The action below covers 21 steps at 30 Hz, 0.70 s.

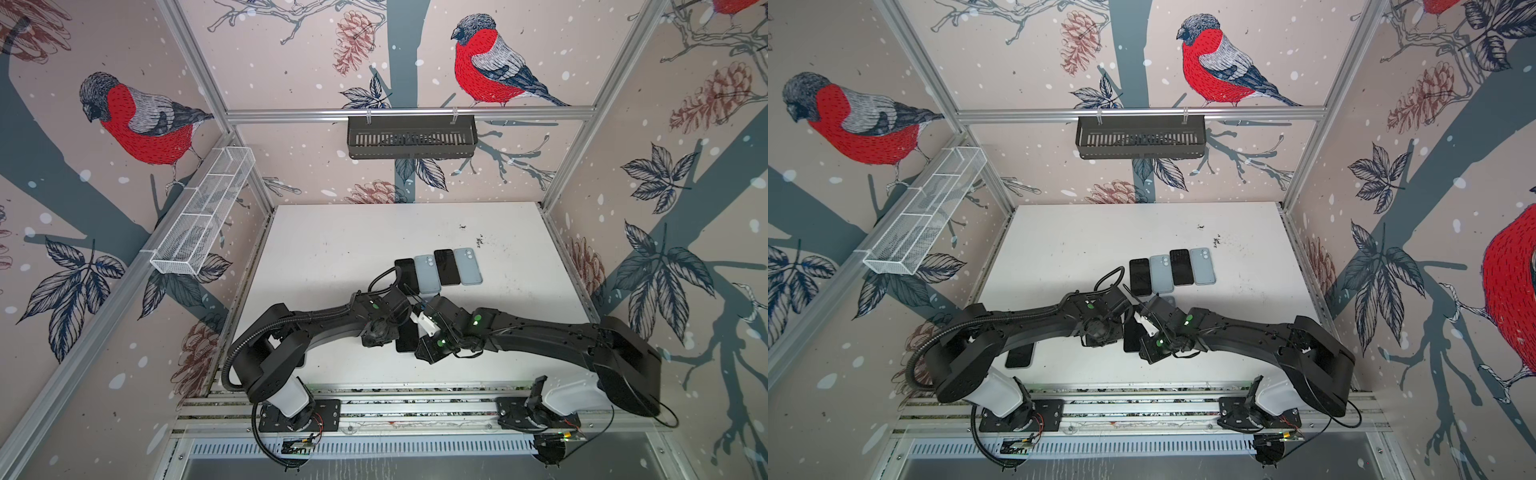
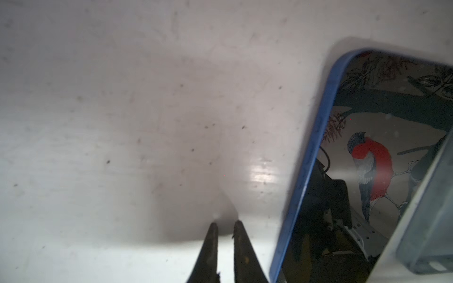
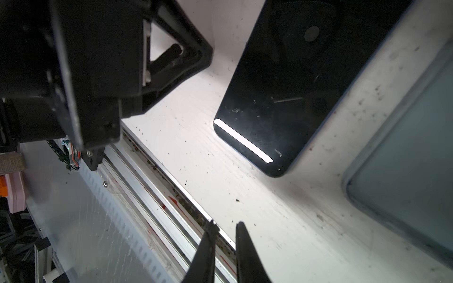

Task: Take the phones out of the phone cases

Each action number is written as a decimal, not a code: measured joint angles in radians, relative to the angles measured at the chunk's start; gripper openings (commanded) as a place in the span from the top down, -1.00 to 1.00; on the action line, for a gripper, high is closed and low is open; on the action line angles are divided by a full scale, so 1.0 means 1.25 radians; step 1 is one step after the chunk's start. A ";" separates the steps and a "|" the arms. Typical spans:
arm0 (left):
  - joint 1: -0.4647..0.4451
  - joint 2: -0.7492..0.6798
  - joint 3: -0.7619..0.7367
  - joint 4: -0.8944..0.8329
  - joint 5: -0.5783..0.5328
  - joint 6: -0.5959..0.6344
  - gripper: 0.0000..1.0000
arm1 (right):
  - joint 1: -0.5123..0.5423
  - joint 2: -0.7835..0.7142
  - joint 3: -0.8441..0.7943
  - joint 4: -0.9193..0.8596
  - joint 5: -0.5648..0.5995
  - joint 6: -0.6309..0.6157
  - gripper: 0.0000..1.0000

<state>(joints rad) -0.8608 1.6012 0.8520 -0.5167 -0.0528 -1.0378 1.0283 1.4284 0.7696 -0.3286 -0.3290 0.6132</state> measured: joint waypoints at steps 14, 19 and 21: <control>0.001 0.065 0.053 0.101 0.075 0.020 0.75 | -0.002 -0.016 -0.028 0.014 0.031 -0.006 0.66; 0.000 0.080 0.070 0.104 0.090 0.020 0.75 | -0.002 -0.009 -0.051 0.015 0.030 -0.006 0.68; 0.000 0.082 0.074 0.103 0.090 0.020 0.72 | -0.001 -0.004 -0.059 0.017 0.030 -0.005 0.69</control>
<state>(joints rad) -0.8604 1.7035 0.9440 -0.3874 0.0597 -1.0130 1.0267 1.4235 0.6956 -0.3077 -0.2920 0.6064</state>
